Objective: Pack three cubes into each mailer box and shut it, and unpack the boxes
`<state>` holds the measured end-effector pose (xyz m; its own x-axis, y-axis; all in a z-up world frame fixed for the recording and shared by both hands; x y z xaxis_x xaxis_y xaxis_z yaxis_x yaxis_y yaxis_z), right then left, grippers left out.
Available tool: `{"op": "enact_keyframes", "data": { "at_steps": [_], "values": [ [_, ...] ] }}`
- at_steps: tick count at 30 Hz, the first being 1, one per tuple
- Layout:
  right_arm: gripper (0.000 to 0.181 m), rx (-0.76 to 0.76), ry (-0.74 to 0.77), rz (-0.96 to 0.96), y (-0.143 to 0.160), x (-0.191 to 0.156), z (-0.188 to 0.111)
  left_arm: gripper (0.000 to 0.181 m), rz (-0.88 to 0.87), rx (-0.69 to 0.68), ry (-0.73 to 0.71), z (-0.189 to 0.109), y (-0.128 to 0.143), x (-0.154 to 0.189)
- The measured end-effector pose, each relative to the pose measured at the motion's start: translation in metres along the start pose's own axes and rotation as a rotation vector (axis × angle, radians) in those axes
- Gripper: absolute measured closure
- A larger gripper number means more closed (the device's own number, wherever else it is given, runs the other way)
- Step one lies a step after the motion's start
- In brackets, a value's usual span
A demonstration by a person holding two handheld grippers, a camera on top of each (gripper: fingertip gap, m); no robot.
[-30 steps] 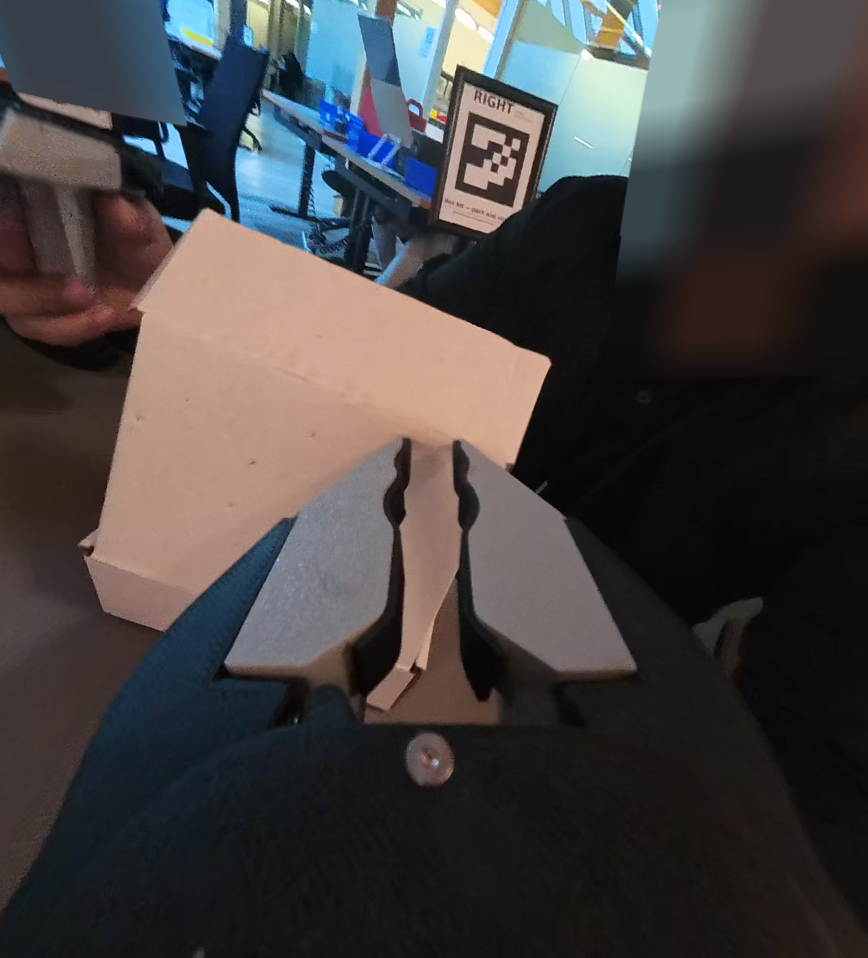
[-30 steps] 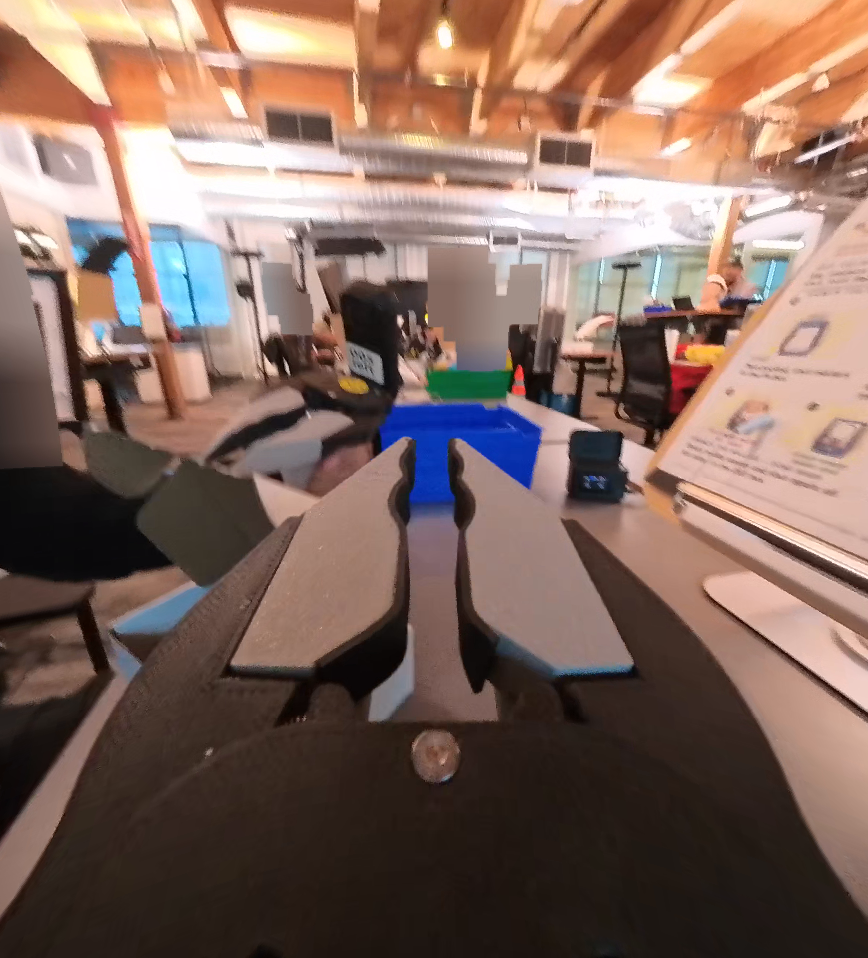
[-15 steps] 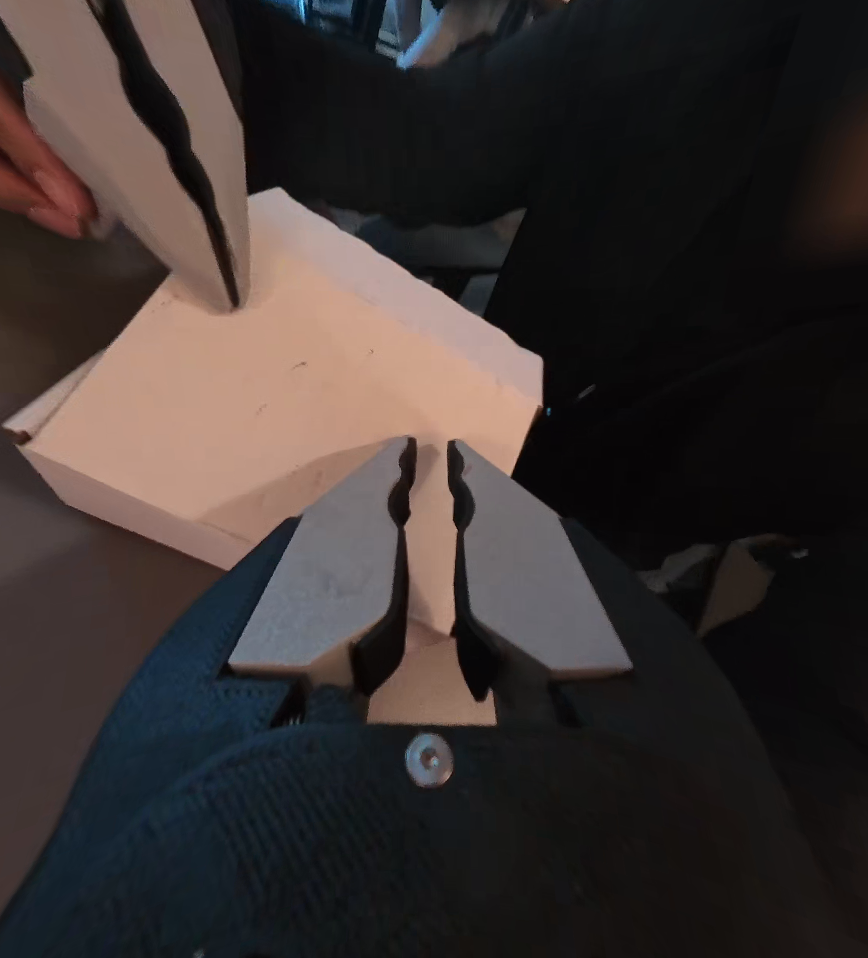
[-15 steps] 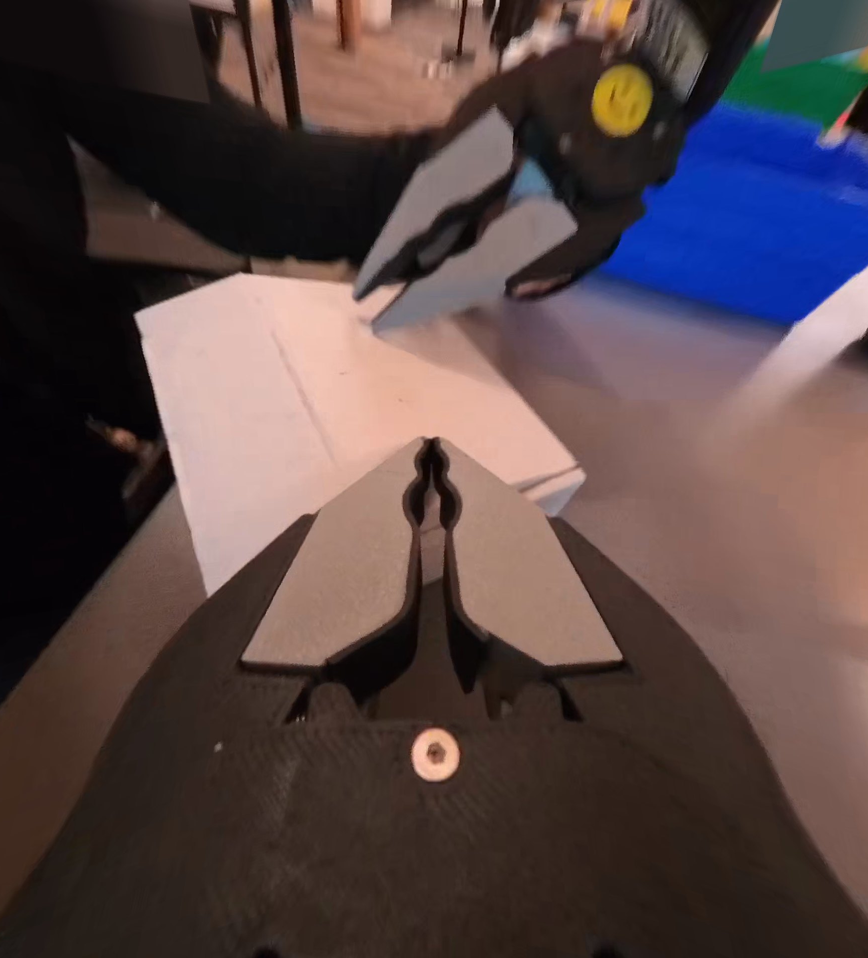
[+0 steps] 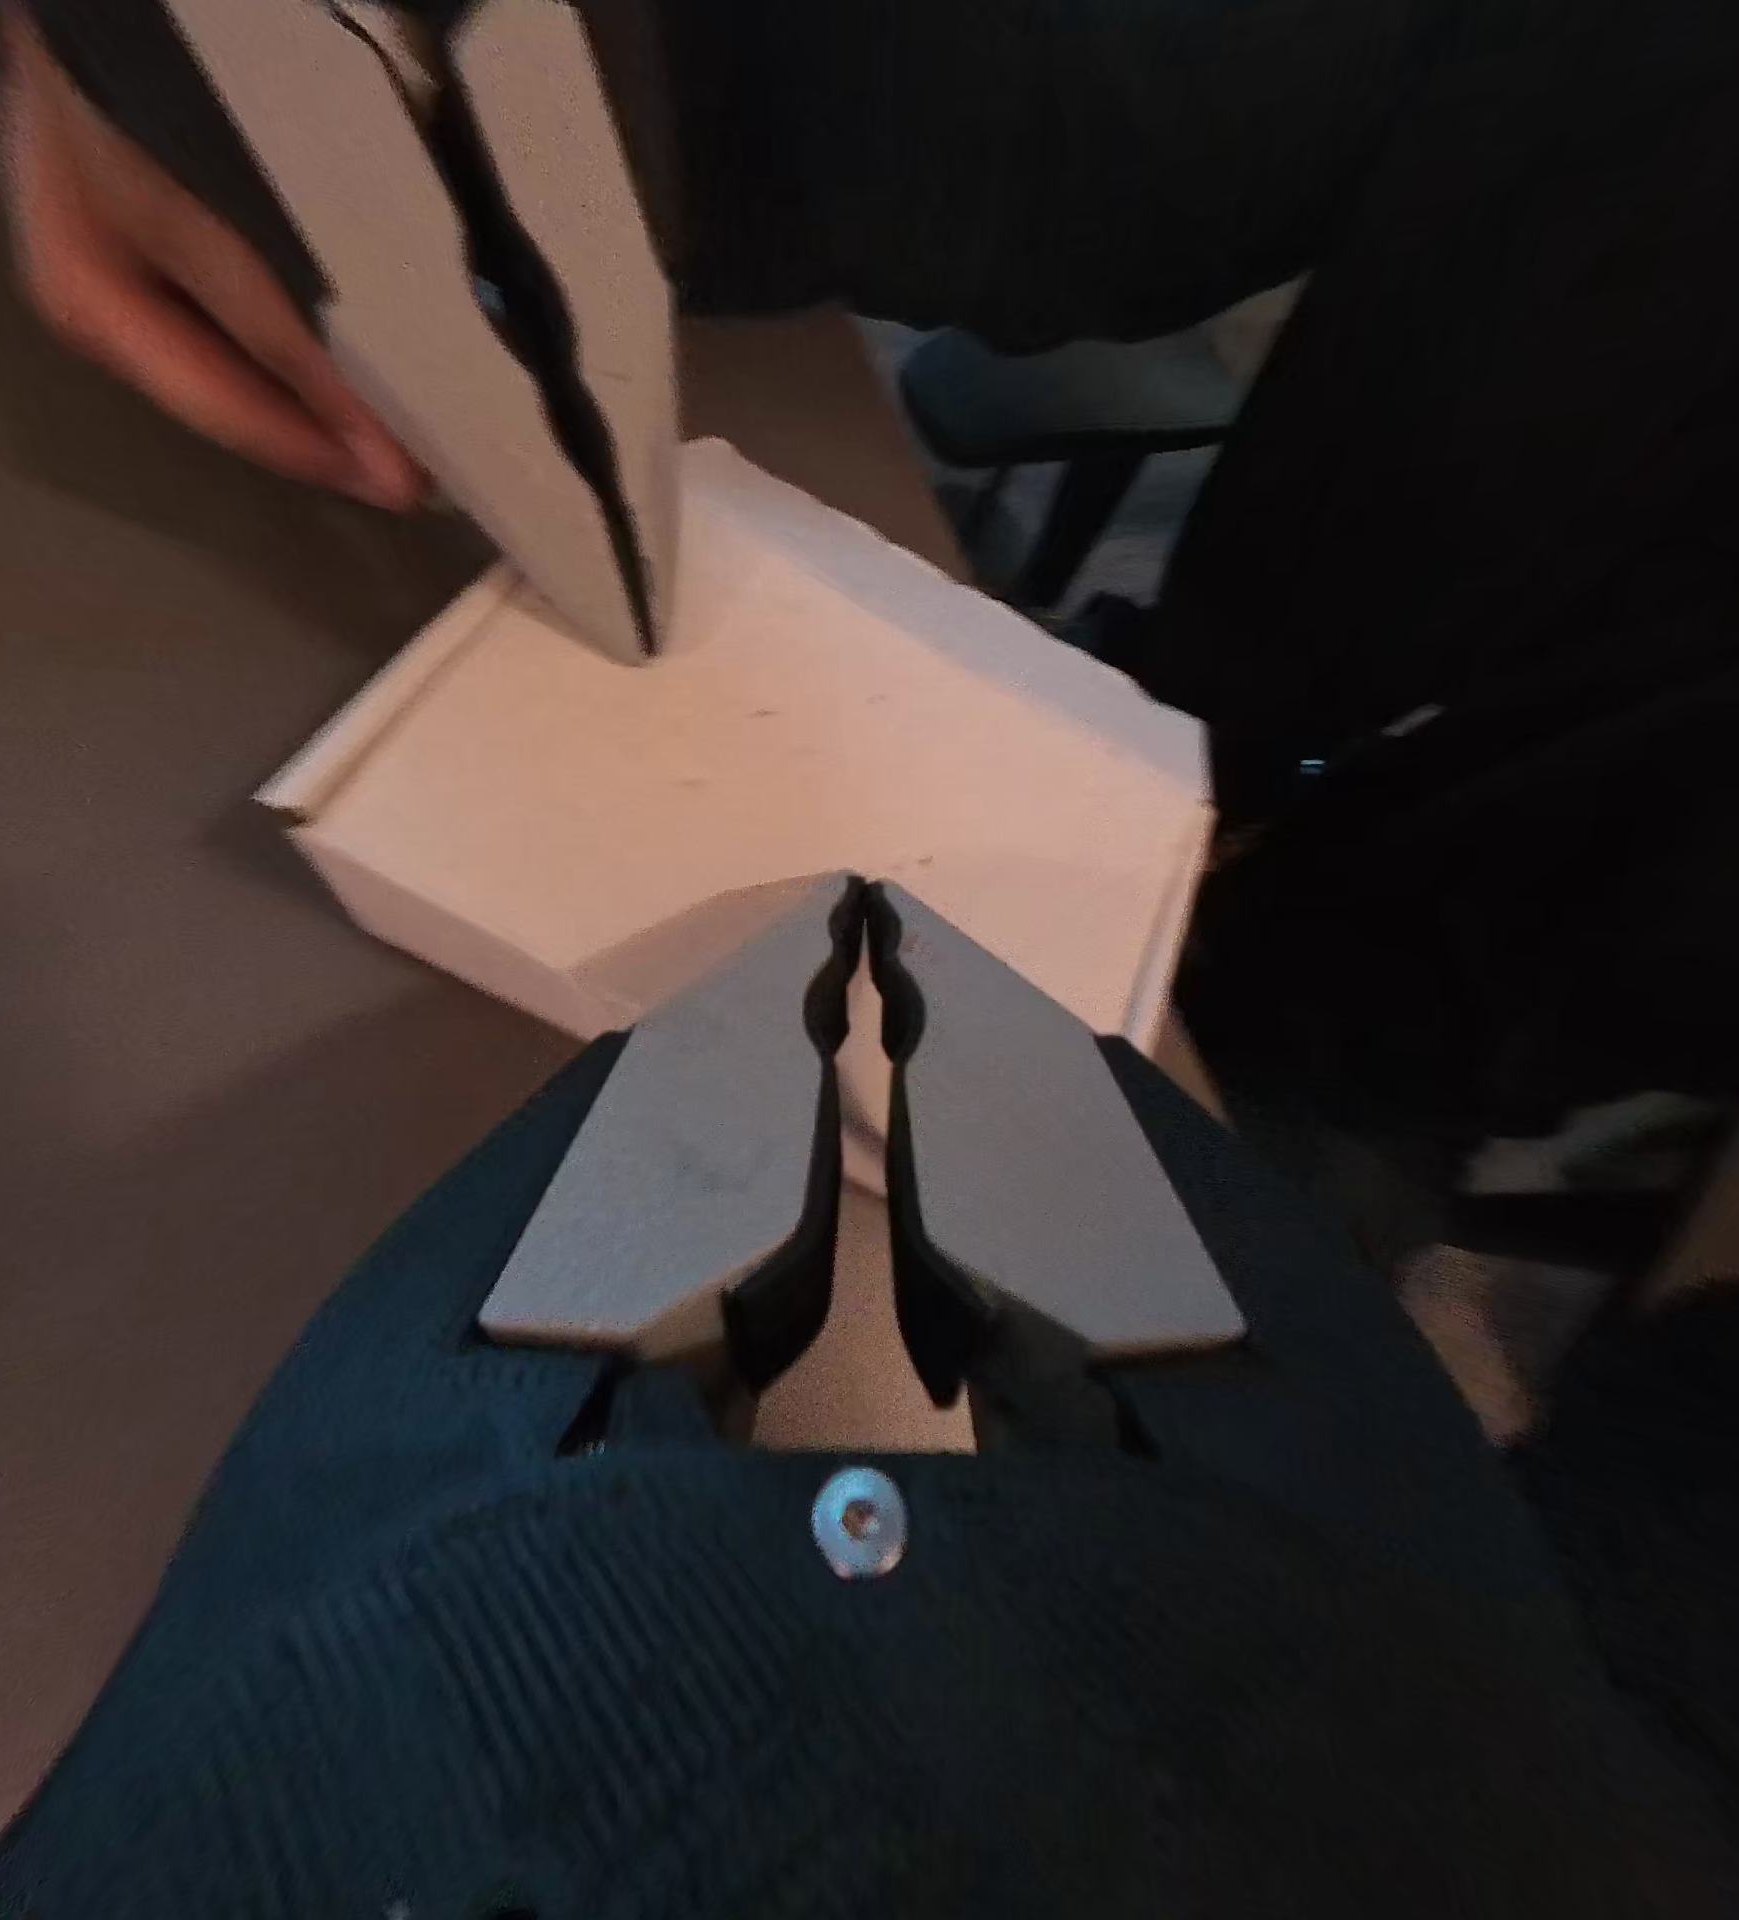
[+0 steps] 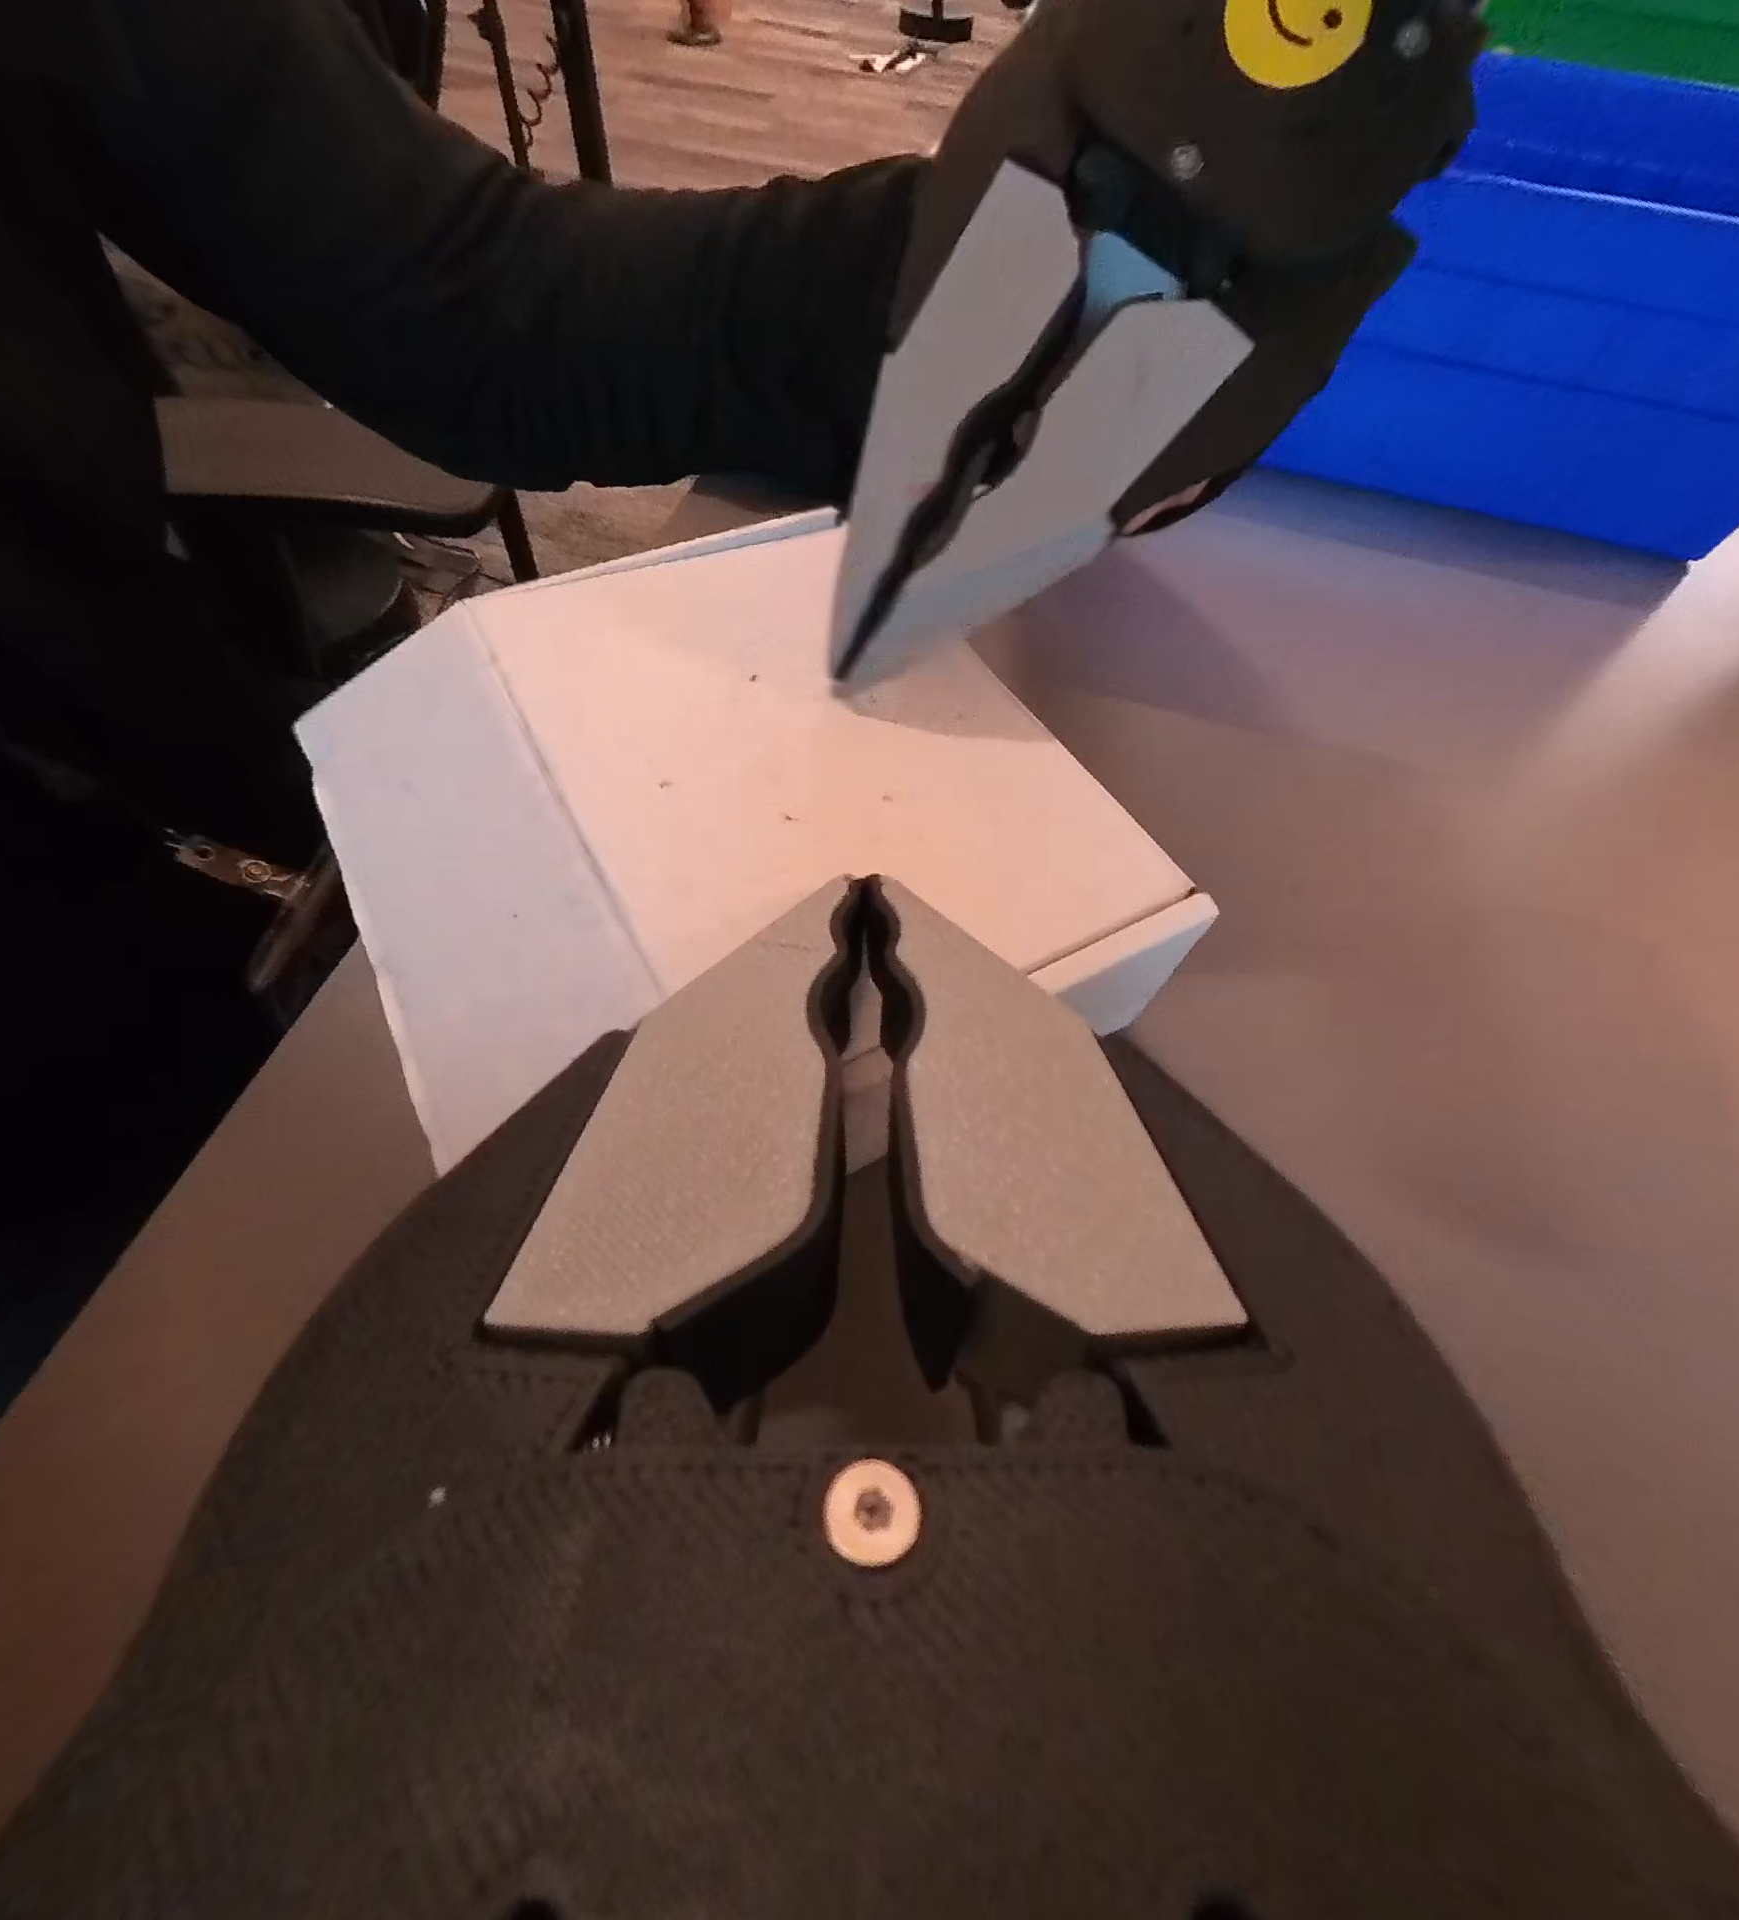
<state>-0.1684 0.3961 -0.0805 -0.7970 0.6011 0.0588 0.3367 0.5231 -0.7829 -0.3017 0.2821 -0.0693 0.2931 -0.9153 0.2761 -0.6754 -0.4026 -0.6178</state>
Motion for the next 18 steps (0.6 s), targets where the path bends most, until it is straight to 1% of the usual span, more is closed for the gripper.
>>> {"op": "enact_keyframes", "data": {
  "at_steps": [1,3,5,6,7,8,9,10,11,12,14,16,17,18],
  "values": [
    [0.181,-0.005,0.025,0.000,0.000,0.002,0.000,0.181,-0.004,0.002,-0.092,-0.004,0.001,-0.005],
    [0.181,-0.023,0.090,0.015,0.000,0.009,0.000,0.181,-0.027,0.009,-0.232,-0.011,0.003,-0.015],
    [0.181,-0.051,0.132,0.016,0.000,0.013,-0.001,0.181,-0.048,-0.009,-0.418,-0.022,0.008,-0.024],
    [0.181,-0.064,0.158,0.008,-0.001,0.014,-0.002,0.181,-0.032,0.007,-0.464,-0.028,0.010,-0.023],
    [0.181,-0.071,0.181,-0.002,-0.001,0.015,-0.002,0.181,-0.004,0.058,-0.442,-0.034,0.009,-0.017],
    [0.181,-0.073,0.199,-0.010,0.000,0.015,-0.002,0.181,0.025,0.127,-0.360,-0.040,0.006,-0.006],
    [0.181,-0.073,0.212,-0.009,0.000,0.016,-0.002,0.181,0.048,0.195,-0.226,-0.044,0.005,0.006],
    [0.181,-0.075,0.221,0.001,0.001,0.018,-0.003,0.181,0.073,0.227,-0.059,-0.043,0.006,0.019],
    [0.181,-0.080,0.233,0.013,0.002,0.020,-0.004,0.181,0.096,0.183,0.060,-0.039,0.008,0.029],
    [0.181,-0.089,0.253,0.023,0.002,0.022,-0.005,0.181,0.123,0.106,0.076,-0.031,0.011,0.034],
    [0.181,-0.107,0.304,0.049,0.004,0.027,-0.007,0.181,0.172,-0.016,0.025,-0.010,0.017,0.036],
    [0.181,-0.125,0.359,0.078,0.006,0.033,-0.009,0.181,0.141,-0.125,0.008,0.004,0.019,0.029],
    [0.181,-0.133,0.383,0.093,0.008,0.036,-0.011,0.181,0.116,-0.153,-0.014,0.008,0.020,0.023],
    [0.181,-0.139,0.400,0.111,0.009,0.038,-0.013,0.181,0.086,-0.154,-0.011,0.007,0.019,0.019]
  ]
}}
Point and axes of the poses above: each gripper's, where its closed fingertips meet, z out along the fingers, y out of its underside, x = y × z across the jaws, the point moved 8 cm from there along -z, back along the fingers, and after that the axes turned 14 degrees about -x, right-handed, at the moved point
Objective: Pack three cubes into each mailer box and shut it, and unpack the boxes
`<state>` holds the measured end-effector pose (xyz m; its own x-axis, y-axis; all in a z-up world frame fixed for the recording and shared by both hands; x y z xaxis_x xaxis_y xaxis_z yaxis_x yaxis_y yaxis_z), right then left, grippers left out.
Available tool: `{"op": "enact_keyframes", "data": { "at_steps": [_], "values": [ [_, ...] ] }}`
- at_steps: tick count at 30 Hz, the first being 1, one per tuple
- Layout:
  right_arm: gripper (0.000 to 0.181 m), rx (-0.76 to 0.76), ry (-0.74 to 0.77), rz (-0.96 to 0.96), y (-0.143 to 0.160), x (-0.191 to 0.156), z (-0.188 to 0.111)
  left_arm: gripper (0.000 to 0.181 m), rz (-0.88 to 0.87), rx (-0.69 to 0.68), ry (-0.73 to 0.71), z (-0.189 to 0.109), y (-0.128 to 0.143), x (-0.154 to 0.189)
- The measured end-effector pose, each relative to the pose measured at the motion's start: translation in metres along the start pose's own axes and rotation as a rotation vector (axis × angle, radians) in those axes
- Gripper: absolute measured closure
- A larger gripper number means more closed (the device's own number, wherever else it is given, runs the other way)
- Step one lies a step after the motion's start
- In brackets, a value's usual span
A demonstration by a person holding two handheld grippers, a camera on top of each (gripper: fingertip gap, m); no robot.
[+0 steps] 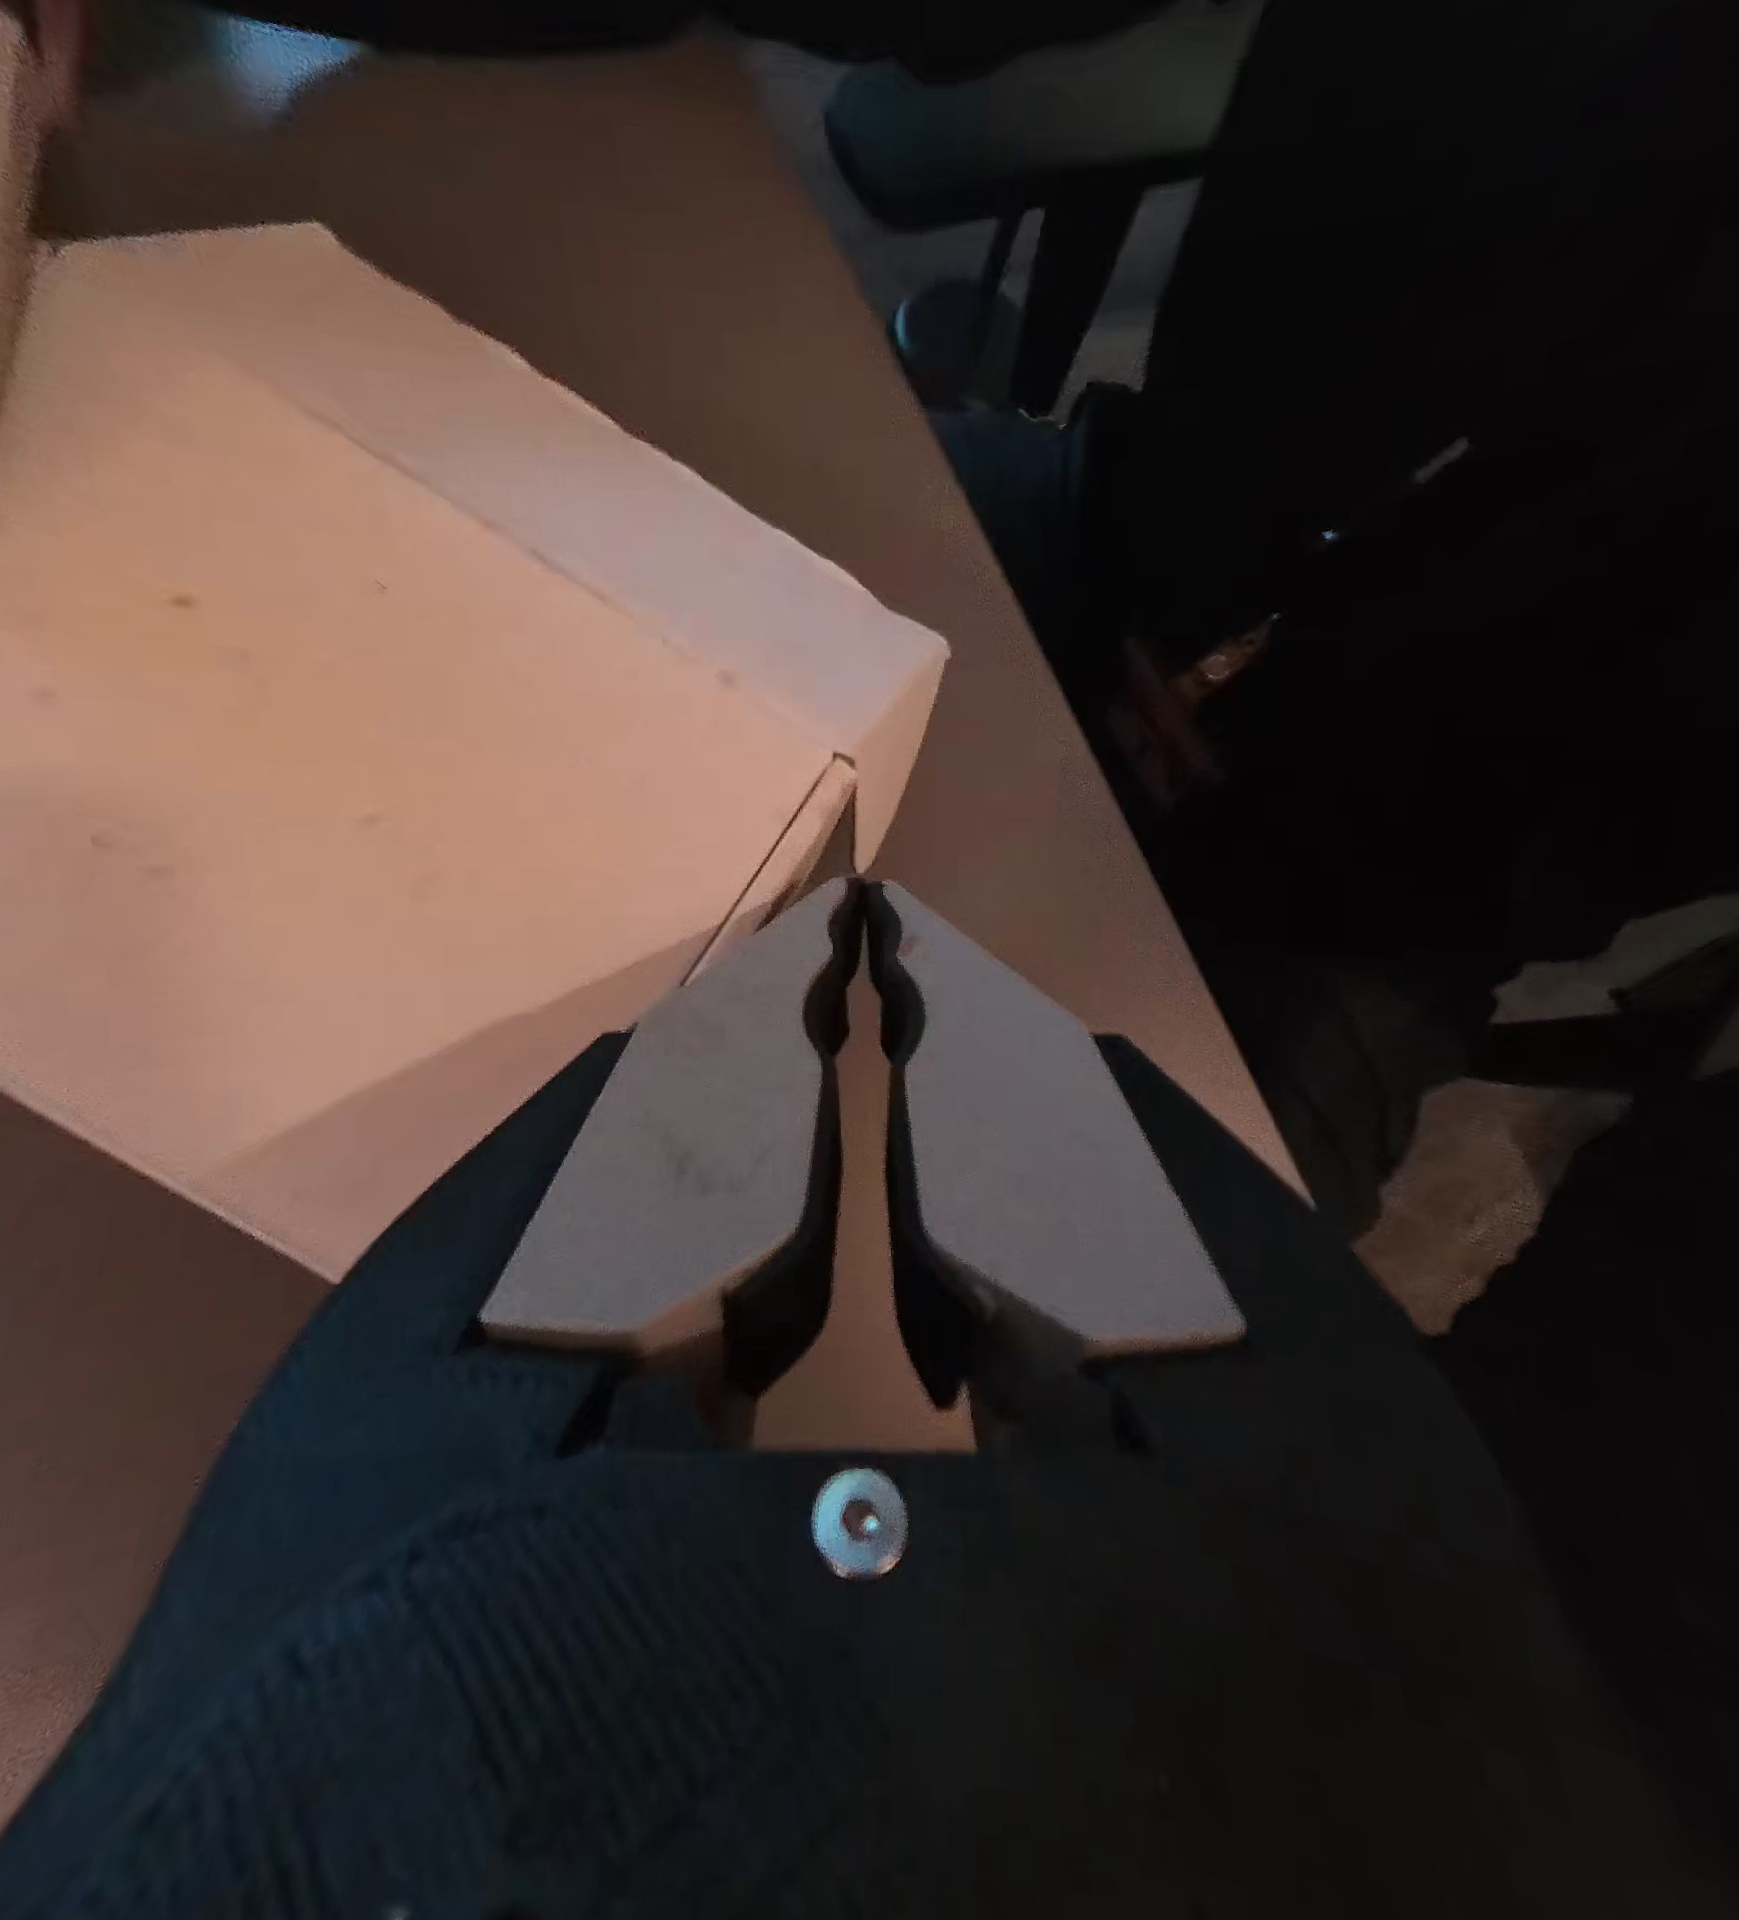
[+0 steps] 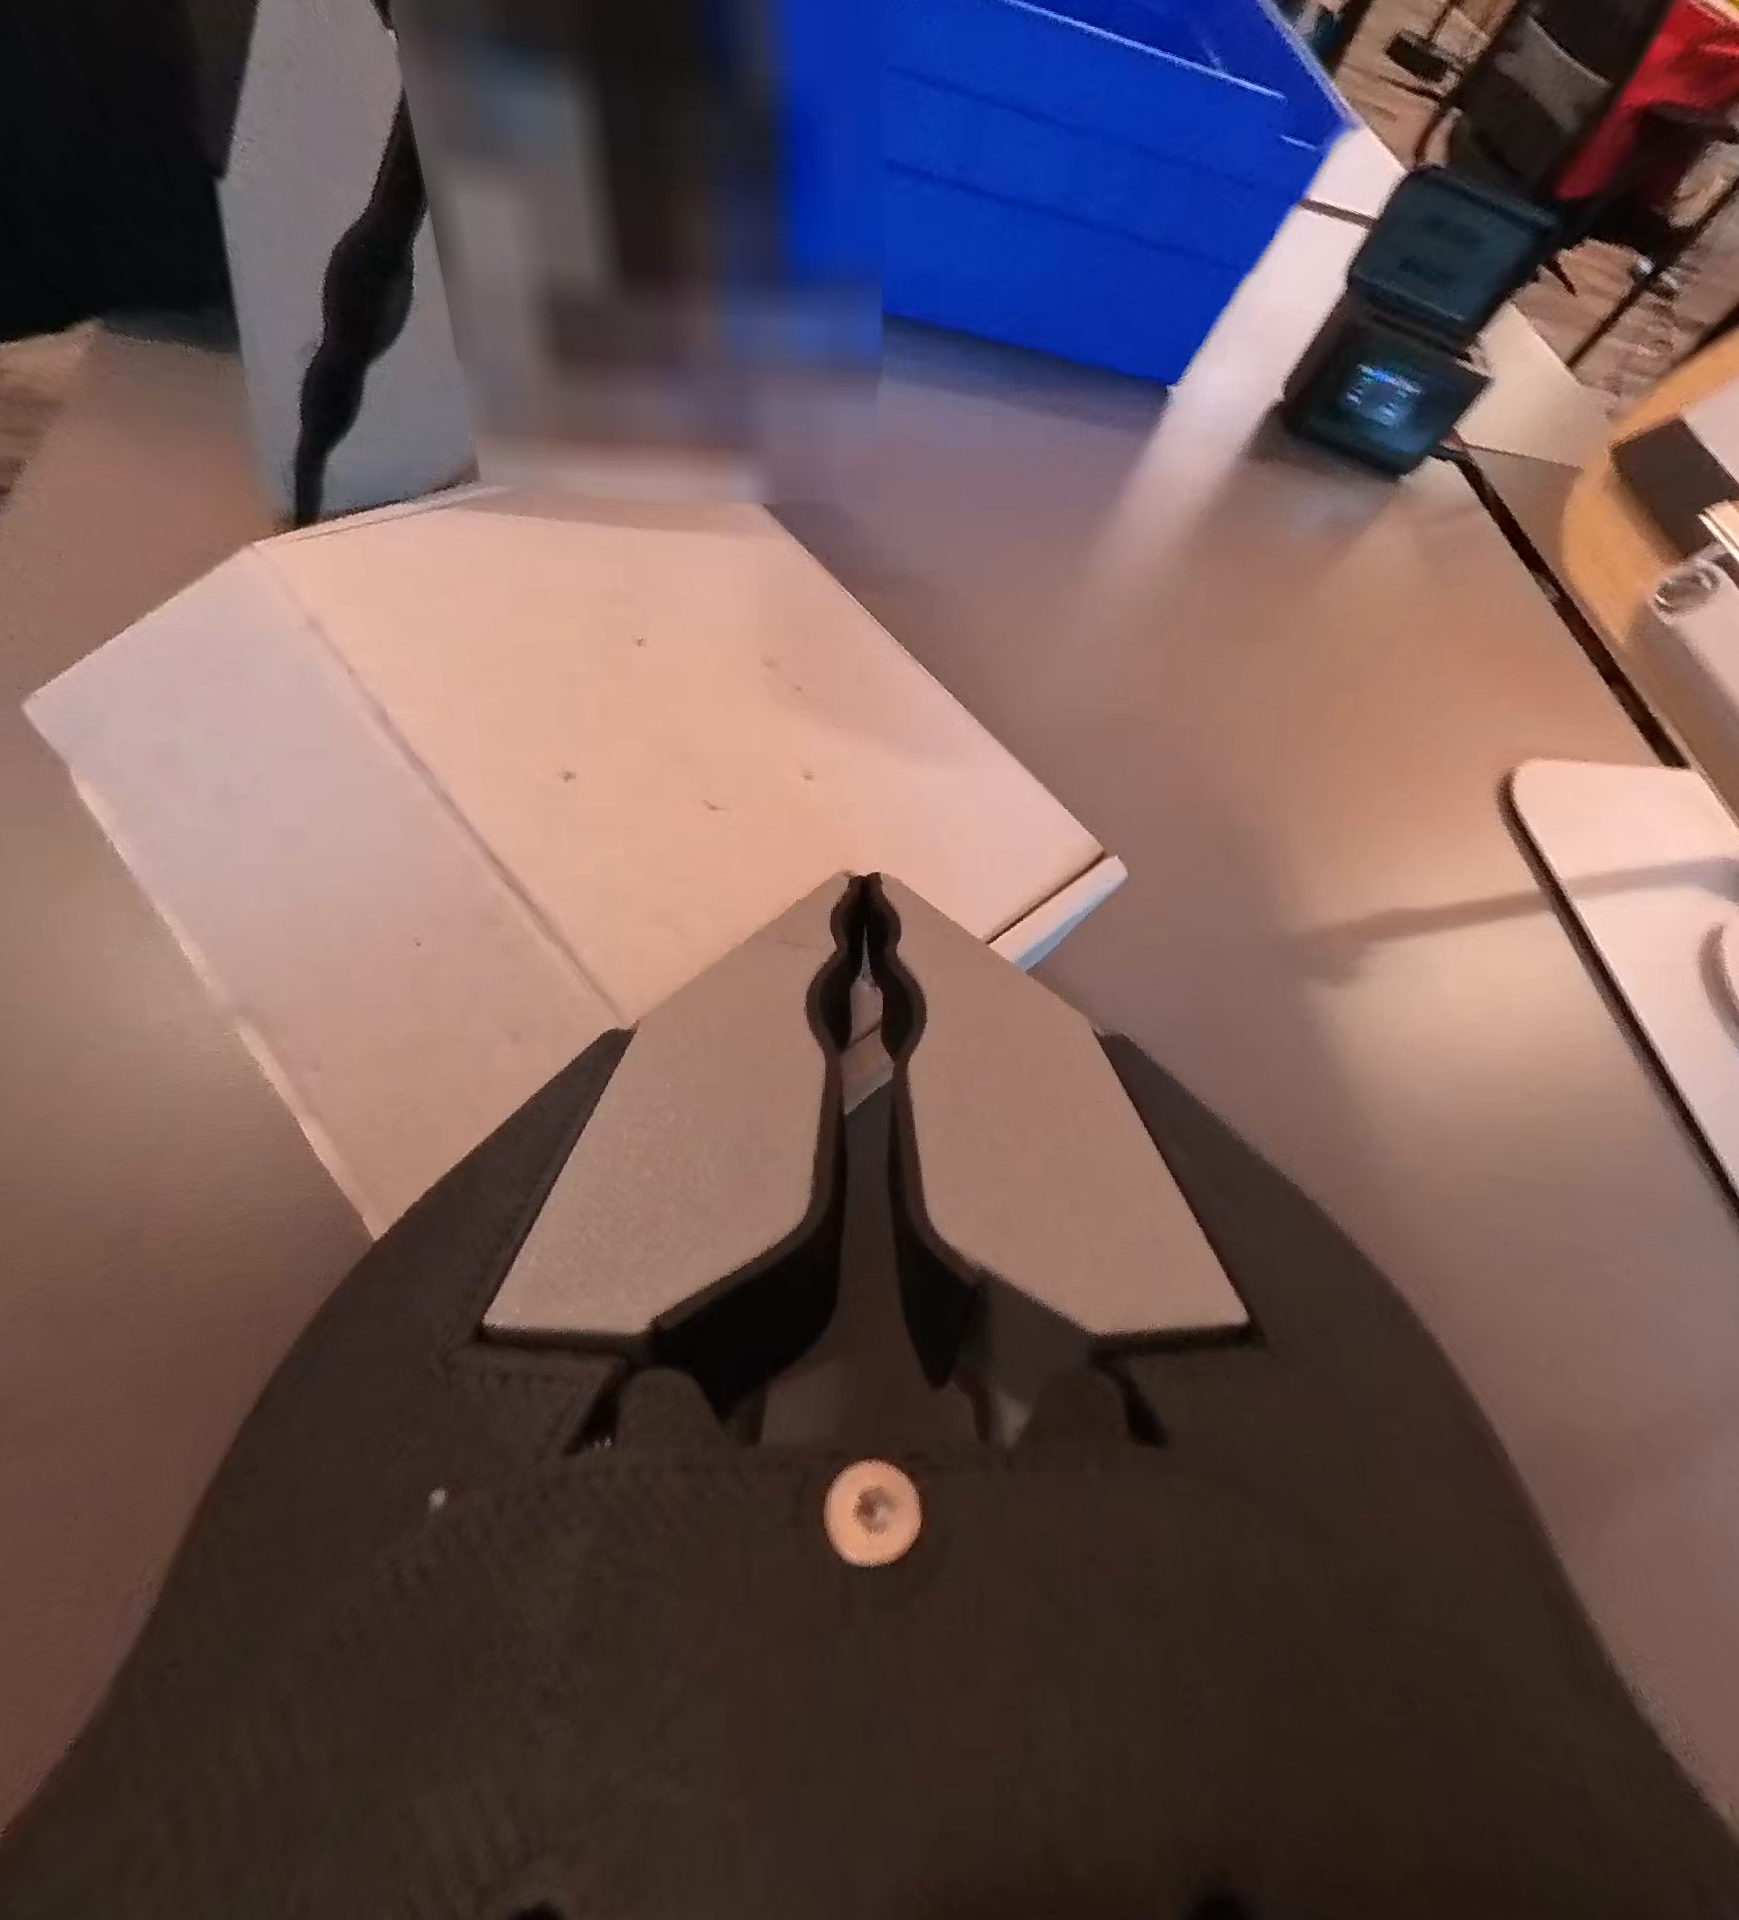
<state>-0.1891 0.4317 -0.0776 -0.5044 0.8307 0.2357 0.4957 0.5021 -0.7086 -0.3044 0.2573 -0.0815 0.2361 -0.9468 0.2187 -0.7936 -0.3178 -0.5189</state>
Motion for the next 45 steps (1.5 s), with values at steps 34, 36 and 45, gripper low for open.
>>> {"op": "enact_keyframes", "data": {
  "at_steps": [34,36,45],
  "values": [
    [0.181,-0.341,-0.085,0.042,0.029,0.000,-0.015,0.181,-0.172,-0.123,-0.333,-0.009,0.036,-0.040],
    [0.181,-0.282,-0.094,0.060,0.026,0.002,-0.022,0.181,-0.154,-0.062,-0.266,-0.013,0.032,-0.034],
    [0.181,-0.021,-0.074,0.124,0.010,0.013,-0.051,0.181,-0.111,0.238,-0.290,-0.053,0.026,-0.023]
  ]
}}
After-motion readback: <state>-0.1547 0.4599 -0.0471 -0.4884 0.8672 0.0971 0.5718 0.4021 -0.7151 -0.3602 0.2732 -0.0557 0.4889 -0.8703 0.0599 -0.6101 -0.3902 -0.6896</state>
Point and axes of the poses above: each gripper's, where its closed fingertips meet, z out along the fingers, y out of its underside, x = y × z across the jaws, the point moved 8 cm from there along -z, back along the fingers, and after that the axes turned 14 degrees about -x, right-handed, at the moved point
